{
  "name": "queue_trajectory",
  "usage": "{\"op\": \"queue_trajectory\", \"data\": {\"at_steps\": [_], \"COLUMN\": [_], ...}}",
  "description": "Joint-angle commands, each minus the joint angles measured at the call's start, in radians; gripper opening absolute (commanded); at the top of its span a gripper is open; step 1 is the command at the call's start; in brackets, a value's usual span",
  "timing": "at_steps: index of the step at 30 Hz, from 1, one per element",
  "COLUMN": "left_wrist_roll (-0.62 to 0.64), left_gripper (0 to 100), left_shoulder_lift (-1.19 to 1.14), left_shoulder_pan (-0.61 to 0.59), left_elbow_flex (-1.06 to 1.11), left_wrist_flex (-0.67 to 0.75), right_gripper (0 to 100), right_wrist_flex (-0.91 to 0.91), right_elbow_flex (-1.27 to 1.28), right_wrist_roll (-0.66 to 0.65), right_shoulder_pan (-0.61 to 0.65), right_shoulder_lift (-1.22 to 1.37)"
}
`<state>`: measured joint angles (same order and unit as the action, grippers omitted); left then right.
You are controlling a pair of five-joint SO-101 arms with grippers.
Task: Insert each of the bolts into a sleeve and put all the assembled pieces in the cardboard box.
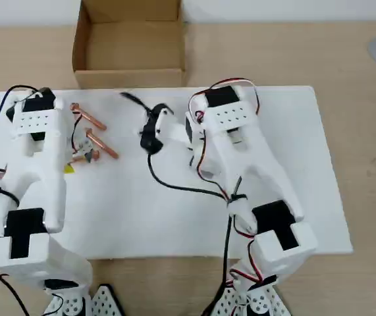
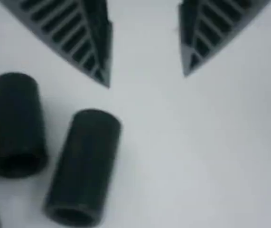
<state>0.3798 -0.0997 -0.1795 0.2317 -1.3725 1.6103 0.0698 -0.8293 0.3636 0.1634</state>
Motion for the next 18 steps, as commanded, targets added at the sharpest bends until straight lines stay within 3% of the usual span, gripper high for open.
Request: {"op": "queue_trajectory", "data": {"at_steps": [1, 7, 18], "left_wrist_roll": [0.034, 0.114, 0.137], "left_gripper": [14, 14, 14], "left_shoulder_lift": [0.008, 0.01, 0.01], "left_shoulder_pan": [0.005, -0.055, -0.084], "left_elbow_flex": [-0.009, 0.005, 0.026], "left_wrist_flex": [0.012, 0.044, 0.092], "right_gripper": [13.6, 13.5, 13.6], "right_wrist_flex": [0.032, 0.063, -0.002], "right_elbow_flex": [-0.005, -0.045, -0.24], "right_wrist_roll": [-0.074, -0.166, -0.115], "right_shoulder_pan": [-0.013, 0.013, 0.047], "right_shoulder_lift": [0.002, 0.071, 0.206]}}
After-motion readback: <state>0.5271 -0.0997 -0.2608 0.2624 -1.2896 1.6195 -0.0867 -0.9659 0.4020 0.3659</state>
